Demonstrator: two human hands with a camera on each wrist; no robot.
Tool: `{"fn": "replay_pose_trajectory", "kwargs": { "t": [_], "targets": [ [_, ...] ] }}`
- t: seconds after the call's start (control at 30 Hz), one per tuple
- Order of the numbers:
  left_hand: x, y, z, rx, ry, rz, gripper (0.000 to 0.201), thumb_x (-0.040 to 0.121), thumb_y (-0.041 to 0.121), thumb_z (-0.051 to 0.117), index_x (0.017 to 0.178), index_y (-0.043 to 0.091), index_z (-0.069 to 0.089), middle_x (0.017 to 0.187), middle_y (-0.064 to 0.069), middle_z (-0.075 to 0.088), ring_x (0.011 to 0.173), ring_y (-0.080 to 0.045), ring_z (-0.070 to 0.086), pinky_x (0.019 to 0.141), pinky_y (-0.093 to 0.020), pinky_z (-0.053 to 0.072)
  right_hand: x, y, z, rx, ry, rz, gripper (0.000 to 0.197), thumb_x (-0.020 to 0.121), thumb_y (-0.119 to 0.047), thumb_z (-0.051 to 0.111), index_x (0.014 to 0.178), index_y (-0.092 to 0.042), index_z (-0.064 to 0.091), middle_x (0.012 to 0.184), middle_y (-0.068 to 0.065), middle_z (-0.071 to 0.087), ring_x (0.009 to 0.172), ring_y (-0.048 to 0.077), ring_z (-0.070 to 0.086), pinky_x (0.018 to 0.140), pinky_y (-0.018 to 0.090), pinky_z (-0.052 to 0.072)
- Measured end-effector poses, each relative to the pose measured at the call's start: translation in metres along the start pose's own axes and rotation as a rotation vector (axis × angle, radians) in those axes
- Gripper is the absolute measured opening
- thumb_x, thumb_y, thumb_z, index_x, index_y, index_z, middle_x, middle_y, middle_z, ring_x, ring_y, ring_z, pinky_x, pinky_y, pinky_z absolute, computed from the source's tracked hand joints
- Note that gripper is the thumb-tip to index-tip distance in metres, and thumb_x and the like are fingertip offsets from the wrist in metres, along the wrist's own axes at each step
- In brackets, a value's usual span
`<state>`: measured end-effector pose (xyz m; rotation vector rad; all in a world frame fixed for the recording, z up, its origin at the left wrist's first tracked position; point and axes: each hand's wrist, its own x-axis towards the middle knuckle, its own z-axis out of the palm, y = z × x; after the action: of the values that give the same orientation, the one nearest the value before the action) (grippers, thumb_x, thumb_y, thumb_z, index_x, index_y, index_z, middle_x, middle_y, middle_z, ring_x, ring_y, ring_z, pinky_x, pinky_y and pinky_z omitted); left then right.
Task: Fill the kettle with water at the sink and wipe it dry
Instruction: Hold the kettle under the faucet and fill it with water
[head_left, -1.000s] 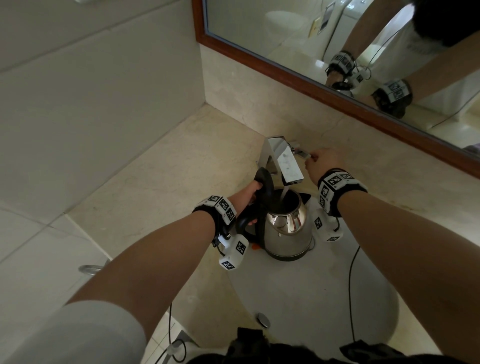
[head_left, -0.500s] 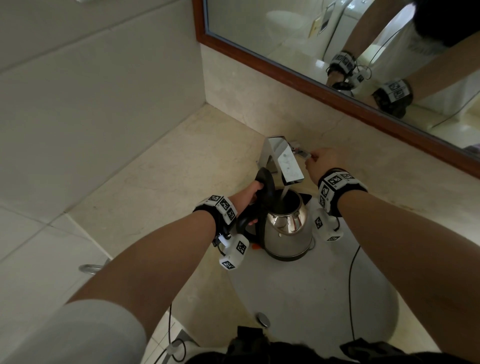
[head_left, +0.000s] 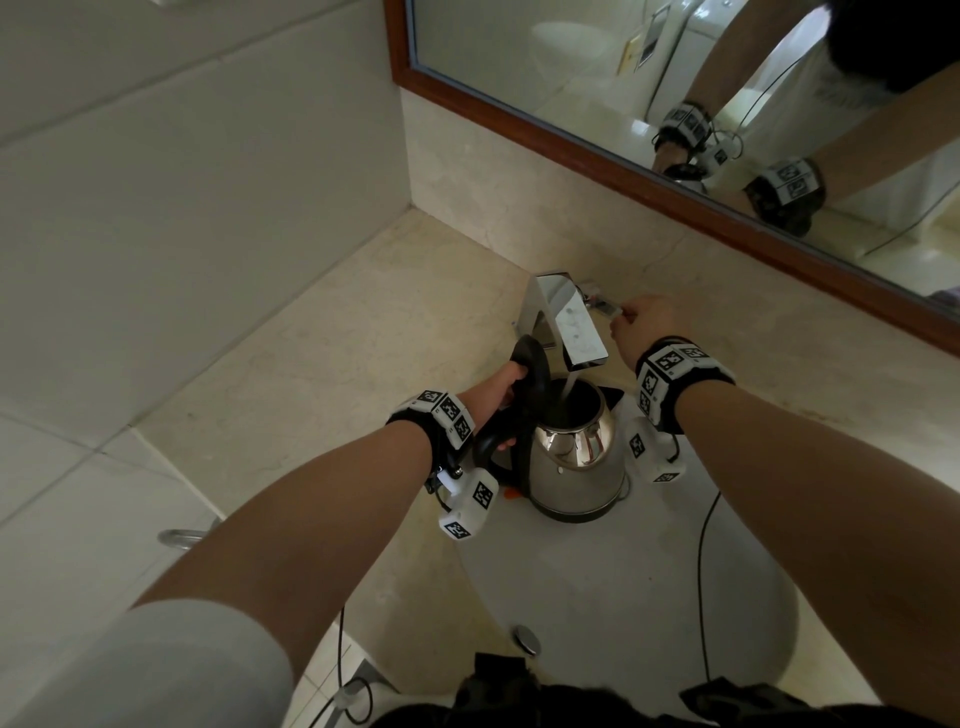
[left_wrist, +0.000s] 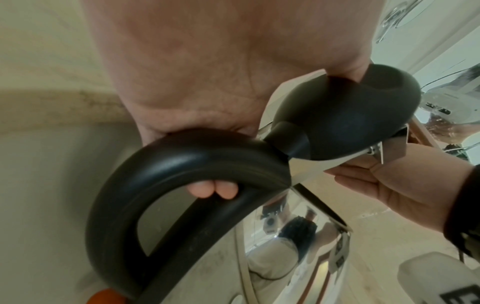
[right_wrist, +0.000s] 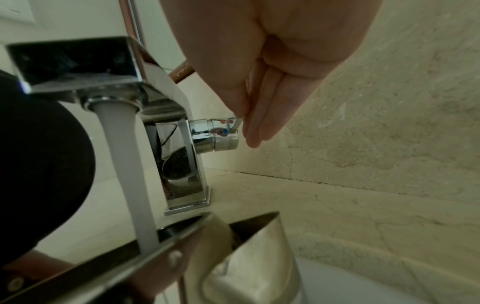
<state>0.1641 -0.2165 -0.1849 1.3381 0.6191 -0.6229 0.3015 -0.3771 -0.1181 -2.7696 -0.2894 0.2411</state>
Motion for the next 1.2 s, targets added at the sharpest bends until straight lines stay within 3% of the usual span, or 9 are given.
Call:
{"fn": "replay_pose_trajectory", "kwargs": {
  "t": [0.13,0.23,0.33,0.47,0.67,0.93,1.2],
  "targets": [
    [0.0059,-0.0019,-0.0017,-0.031,0.056,0.023,0.088,0.054,0.067,0.052,0.116,0.004,0.060,0.093,-0.015,0.066,0.065,-0.030,0.066,0.056,-0.031,0.053,0.0009,0.0004,0.0004,0.009,-0.008,-0.004,0.027,0.095,-0.016,0.048,0.102,-0.002,0.071,0.099,0.018,0.070,0.092,0.034,0.065,0.082,0.038,0.053],
    [0.0078,-0.0027,-0.0026,-0.042,0.057,0.025,0.092,0.052,0.068,0.053,0.119,0.005,0.059,0.095,-0.015,0.067,0.067,-0.030,0.067,0.055,-0.031,0.054,0.0016,0.0006,0.0005,0.016,-0.006,-0.006,0.028,0.095,-0.016,0.048,0.100,-0.001,0.071,0.099,0.019,0.070,0.091,0.035,0.065,0.084,0.040,0.055],
    [0.0056,-0.0020,-0.0024,-0.038,0.049,0.014,0.084,0.056,0.068,0.051,0.113,0.007,0.060,0.093,-0.013,0.066,0.067,-0.029,0.066,0.055,-0.029,0.052,0.0016,-0.0001,0.0008,0.003,0.001,-0.016,0.027,0.095,-0.016,0.049,0.101,-0.001,0.071,0.099,0.019,0.070,0.092,0.035,0.065,0.084,0.039,0.055],
    [0.0038,-0.0017,-0.0020,-0.027,0.031,0.017,0.062,0.076,0.062,0.045,0.104,0.010,0.060,0.089,-0.011,0.065,0.071,-0.028,0.064,0.060,-0.030,0.051,0.0016,0.0001,0.0005,-0.011,-0.003,-0.018,0.027,0.095,-0.016,0.049,0.101,-0.002,0.071,0.099,0.018,0.070,0.092,0.034,0.065,0.083,0.038,0.054],
    [0.0027,-0.0021,-0.0020,-0.001,0.014,0.011,0.059,0.078,0.063,0.043,0.097,0.011,0.063,0.086,-0.011,0.067,0.070,-0.028,0.065,0.064,-0.030,0.050,0.0012,-0.0001,0.0009,0.024,0.003,-0.011,0.027,0.094,-0.016,0.049,0.098,-0.002,0.071,0.096,0.018,0.070,0.090,0.035,0.065,0.084,0.042,0.056],
    [0.0028,-0.0018,-0.0028,-0.006,-0.004,0.003,0.066,0.065,0.067,0.045,0.097,0.011,0.062,0.085,-0.011,0.065,0.068,-0.028,0.064,0.060,-0.030,0.049,-0.0009,-0.0012,-0.0002,0.026,-0.002,-0.004,0.027,0.094,-0.017,0.049,0.100,-0.002,0.071,0.099,0.018,0.071,0.092,0.035,0.065,0.086,0.043,0.055],
    [0.0050,-0.0033,-0.0029,-0.025,0.019,0.007,0.060,0.078,0.065,0.044,0.102,0.012,0.060,0.090,-0.010,0.065,0.071,-0.026,0.064,0.058,-0.027,0.050,-0.0026,-0.0013,-0.0022,0.026,0.001,0.015,0.027,0.094,-0.017,0.049,0.103,-0.004,0.071,0.100,0.018,0.070,0.092,0.034,0.065,0.081,0.037,0.052]
  ]
}}
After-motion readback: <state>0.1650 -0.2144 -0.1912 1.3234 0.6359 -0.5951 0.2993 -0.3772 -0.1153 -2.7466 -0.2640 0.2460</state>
